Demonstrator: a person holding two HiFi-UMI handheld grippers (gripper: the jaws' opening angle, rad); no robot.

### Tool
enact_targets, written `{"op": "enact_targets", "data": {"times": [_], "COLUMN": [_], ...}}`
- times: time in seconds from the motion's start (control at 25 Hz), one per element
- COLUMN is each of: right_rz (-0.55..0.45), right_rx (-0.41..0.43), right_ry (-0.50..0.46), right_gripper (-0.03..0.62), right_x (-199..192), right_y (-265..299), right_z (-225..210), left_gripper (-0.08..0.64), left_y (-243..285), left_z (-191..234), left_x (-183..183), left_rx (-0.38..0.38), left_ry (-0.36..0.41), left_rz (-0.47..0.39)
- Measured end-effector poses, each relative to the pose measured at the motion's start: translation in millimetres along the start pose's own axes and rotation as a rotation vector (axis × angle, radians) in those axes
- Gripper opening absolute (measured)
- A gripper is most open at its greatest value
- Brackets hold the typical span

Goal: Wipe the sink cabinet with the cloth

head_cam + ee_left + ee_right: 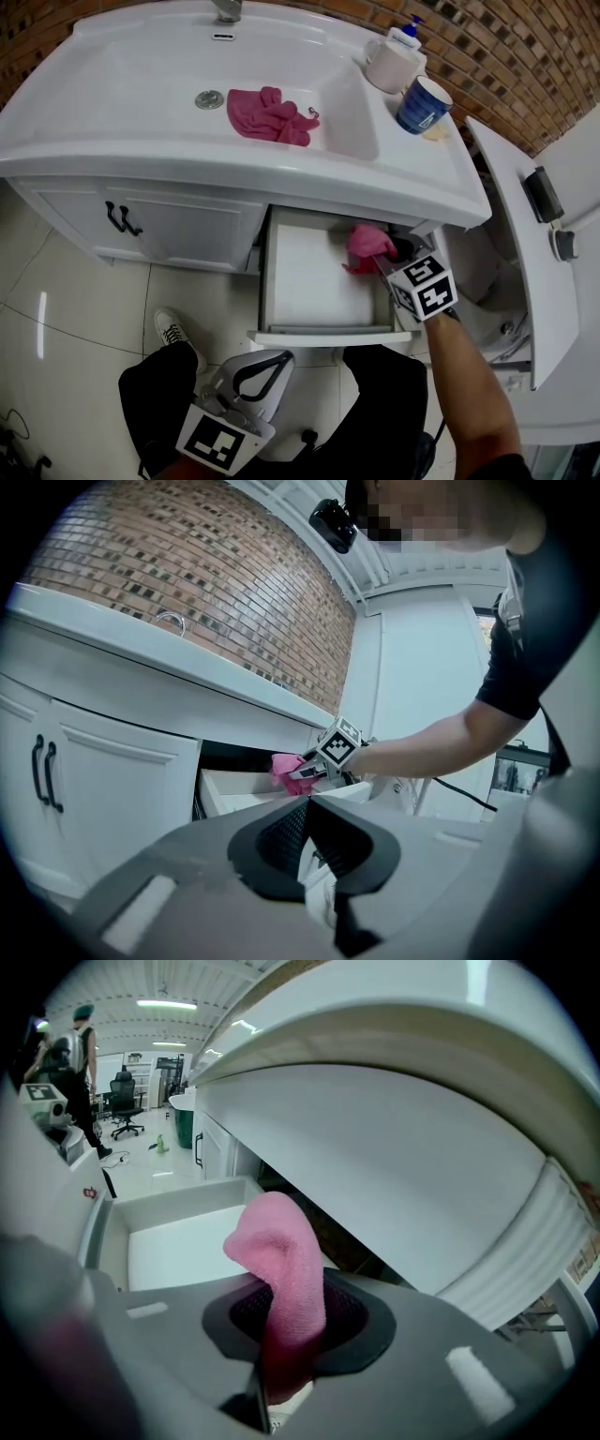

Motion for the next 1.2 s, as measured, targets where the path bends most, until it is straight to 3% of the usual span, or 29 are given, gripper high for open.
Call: {"op": "enact_targets", "data": {"times": [0.16,0.24,0.44,0.56,0.76,0.92,1.2], "right_rz": [-0.033,-0.083,-0.222,-0.224,-0.188,-0.149,-0.077], "right_rx": [-0.022,0.016,0.236,0.301,0.36,0.351,0.245], "right_ry": [0.047,0.034,-0.218,-0.335,-0.321,-0.282,-0.244], "right_gripper": [0.081,0.081,0.081,0.081,0.081,0.081,0.081], "right_x": [0,15,71,78,67,51,15], "right_y": [-9,-20,-25,-10,6,9,-2], "right_z": [-1,11,84,115,118,99,54], "left_gripper": [0.006,0.006,0.006,0.006,0.006,0.006,0.006], "left_y": [8,11,12,8,4,6,22], "left_z": [-4,-9,-16,-15,-11,-9,-16], "left_x": [-4,-7,-10,-11,-8,-10,-19], "left_rx": [0.002,-0.006,-0.013,0.0,0.006,0.003,-0.037], "left_ry": [-0.013,0.003,0.06,0.052,0.007,-0.003,0.024], "left_rz": [0.013,0.032,0.056,0.052,0.027,0.046,0.119]}}
Point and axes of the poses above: the fingertips, and each gripper's own axes: y forward along the fingers, z to its left, x out of its top, the point moved 7 cm from there along -y, backward along the fingers, and after that the axes turned 1 degree about x, right-handed, at the moved point
